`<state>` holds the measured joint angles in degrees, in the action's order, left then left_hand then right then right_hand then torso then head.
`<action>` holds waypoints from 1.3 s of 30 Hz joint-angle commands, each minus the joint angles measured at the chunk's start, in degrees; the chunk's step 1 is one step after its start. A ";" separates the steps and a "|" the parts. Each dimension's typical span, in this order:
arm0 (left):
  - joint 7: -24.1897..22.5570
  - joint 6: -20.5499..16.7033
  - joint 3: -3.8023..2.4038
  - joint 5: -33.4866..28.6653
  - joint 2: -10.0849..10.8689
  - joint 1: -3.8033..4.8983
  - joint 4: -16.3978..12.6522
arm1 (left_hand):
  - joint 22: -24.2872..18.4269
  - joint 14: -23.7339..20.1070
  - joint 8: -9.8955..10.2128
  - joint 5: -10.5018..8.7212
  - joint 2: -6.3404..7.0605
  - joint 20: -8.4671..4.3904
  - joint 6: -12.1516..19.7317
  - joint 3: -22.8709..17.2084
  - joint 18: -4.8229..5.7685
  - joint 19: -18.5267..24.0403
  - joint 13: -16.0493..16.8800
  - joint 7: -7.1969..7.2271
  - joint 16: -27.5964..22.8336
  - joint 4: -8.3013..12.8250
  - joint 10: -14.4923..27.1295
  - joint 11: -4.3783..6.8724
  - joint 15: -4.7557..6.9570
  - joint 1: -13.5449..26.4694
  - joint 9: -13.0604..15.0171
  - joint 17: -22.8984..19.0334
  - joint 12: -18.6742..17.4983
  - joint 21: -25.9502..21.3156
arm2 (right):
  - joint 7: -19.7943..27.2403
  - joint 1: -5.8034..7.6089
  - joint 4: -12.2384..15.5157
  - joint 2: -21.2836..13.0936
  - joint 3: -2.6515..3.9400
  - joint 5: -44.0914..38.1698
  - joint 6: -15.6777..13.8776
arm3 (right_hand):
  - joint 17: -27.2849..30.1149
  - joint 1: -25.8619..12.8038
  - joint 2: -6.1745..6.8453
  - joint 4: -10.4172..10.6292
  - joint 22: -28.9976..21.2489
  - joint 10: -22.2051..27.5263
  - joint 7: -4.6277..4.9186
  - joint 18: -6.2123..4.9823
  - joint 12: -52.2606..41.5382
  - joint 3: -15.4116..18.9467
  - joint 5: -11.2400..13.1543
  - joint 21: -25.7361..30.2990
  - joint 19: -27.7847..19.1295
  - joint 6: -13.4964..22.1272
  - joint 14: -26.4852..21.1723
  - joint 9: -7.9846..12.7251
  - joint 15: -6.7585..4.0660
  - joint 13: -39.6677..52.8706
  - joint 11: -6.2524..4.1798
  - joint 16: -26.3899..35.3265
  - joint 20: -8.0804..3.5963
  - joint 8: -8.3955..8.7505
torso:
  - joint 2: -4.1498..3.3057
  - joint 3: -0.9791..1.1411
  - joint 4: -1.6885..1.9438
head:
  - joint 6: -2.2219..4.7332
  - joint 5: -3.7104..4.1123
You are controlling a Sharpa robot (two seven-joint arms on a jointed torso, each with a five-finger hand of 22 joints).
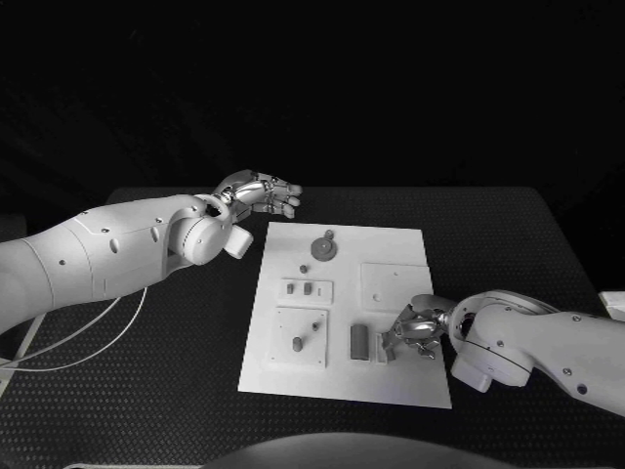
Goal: Assemble the parts on the task board
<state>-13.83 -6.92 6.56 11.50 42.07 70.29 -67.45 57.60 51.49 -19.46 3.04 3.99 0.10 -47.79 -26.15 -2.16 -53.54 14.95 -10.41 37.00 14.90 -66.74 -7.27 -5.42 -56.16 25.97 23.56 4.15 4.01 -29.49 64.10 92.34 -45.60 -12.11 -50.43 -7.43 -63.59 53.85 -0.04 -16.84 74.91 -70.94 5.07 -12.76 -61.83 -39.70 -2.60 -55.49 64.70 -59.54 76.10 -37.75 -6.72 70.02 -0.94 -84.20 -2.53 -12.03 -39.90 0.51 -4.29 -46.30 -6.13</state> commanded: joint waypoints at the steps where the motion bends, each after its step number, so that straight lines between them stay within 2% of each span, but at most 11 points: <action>1: -0.30 0.87 -0.04 -0.28 -0.13 0.05 -0.10 | -0.08 -0.05 -0.26 -0.09 0.11 0.09 0.35 -0.08 0.07 0.49 -0.08 -0.14 -0.23 -0.37 0.03 0.19 -0.46 0.70 -0.06 0.09 -0.03 0.04 | -0.48 -0.03 -0.41 0.32 -0.09 -0.43 1.72 | 0.08 -1.32 0.37 0.22 0.84 -0.56 0.09 -2.24 -0.05 0.00 -0.25 -0.21 0.48 -0.46 0.19 -0.47 -0.23 -0.14 -0.24 -0.25 0.05 -0.67 | -0.01 0.02 0.00 | -0.04 -0.02; 6: -0.28 0.84 -0.04 -0.28 -0.08 0.05 -0.12 | -0.08 -0.06 -0.26 -0.09 0.11 0.09 0.36 -0.08 0.07 0.49 -0.08 -0.14 -0.24 -0.39 0.03 0.19 -0.46 0.73 -0.07 0.11 -0.03 0.04 | -0.75 -0.03 -0.96 0.39 -0.29 -2.91 3.18 | 0.33 -3.26 0.73 0.58 0.70 -0.43 0.03 -2.24 0.16 -0.05 -0.24 -0.03 0.65 -0.78 0.11 -0.29 -0.29 -0.32 -0.30 -0.14 0.12 -0.71 | 0.01 0.00 -0.01 | -0.14 -0.04; 13: -0.23 1.00 -0.04 -0.28 -0.14 0.05 -0.16 | -0.08 -0.06 -0.27 -0.09 0.10 0.09 0.36 -0.08 0.07 0.50 -0.09 -0.14 -0.27 -0.42 0.03 0.19 -0.47 0.75 -0.08 0.14 -0.03 0.04 | -0.92 -0.04 -1.14 0.73 -0.42 -3.80 5.04 | 0.56 -6.80 1.96 2.11 0.53 -0.47 -0.09 -2.24 0.16 -0.42 -0.24 0.29 0.95 -1.26 0.09 0.10 -0.40 -0.42 -0.41 -0.06 0.09 -0.73 | 0.00 0.01 -0.02 | -0.21 -0.07; 22: -0.20 1.04 -0.04 -0.28 -0.16 0.05 -0.15 | -0.09 -0.07 -0.28 -0.09 0.09 0.10 0.37 -0.07 0.08 0.51 -0.09 -0.15 -0.30 -0.45 0.04 0.18 -0.47 0.79 -0.09 0.18 -0.04 0.04 | -0.49 -0.10 -0.81 1.03 -0.48 -3.49 5.25 | 0.45 -10.53 3.72 4.42 0.57 -0.58 -0.18 -2.24 -0.03 -0.74 -0.24 0.48 1.08 -1.56 0.17 0.44 -0.48 -0.35 -0.50 -0.14 -0.06 -0.74 | 0.01 0.01 -0.03 | -0.30 -0.09; 29: -0.17 1.07 -0.04 -0.28 -0.17 0.05 -0.08 | -0.10 -0.07 -0.29 -0.09 0.08 0.10 0.37 -0.08 0.07 0.52 -0.10 -0.15 -0.33 -0.48 0.05 0.18 -0.47 0.80 -0.10 0.21 -0.04 0.04 | 0.42 -0.12 -0.54 1.12 -0.48 -3.32 4.86 | 0.40 -10.64 3.75 4.60 0.61 -0.70 -0.25 -2.24 -0.20 -1.06 -0.25 0.47 1.12 -1.77 0.21 0.45 -0.51 -0.26 -0.57 -0.18 -0.15 -0.84 | 0.01 0.02 0.00 | -0.36 -0.15; 39: -0.12 1.14 -0.04 -0.28 -0.23 0.05 -0.05 | -0.10 -0.07 -0.29 -0.09 0.06 0.10 0.38 -0.09 0.07 0.53 -0.10 -0.15 -0.36 -0.49 0.06 0.18 -0.47 0.80 -0.12 0.26 -0.04 0.04 | 1.59 -0.17 -0.43 1.34 -0.47 -4.16 3.28 | 0.34 -9.77 3.09 3.52 0.74 -1.00 -0.36 -2.24 -0.58 -1.77 -0.24 0.41 1.17 -2.03 0.28 0.48 -0.60 -0.05 -0.67 -0.25 -0.36 -1.00 | 0.00 0.05 0.00 | -0.24 -0.27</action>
<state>-13.63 -6.67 6.56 11.50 41.95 70.29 -67.43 57.56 51.49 -19.46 3.04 4.22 0.30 -47.79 -26.31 -2.16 -53.33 14.93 -10.41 37.00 14.75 -66.74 -7.27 -5.42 -55.93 25.94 23.73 4.15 4.01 -29.52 64.01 91.68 -44.56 -12.61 -53.80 -3.79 -63.18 44.06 3.46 -12.97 74.91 -71.67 4.74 -12.93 -62.15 -41.36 -2.67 -55.14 65.76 -61.24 76.40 -37.37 -7.03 69.90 -1.64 -84.20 -2.73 -12.65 -39.89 0.54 -4.31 -46.60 -6.38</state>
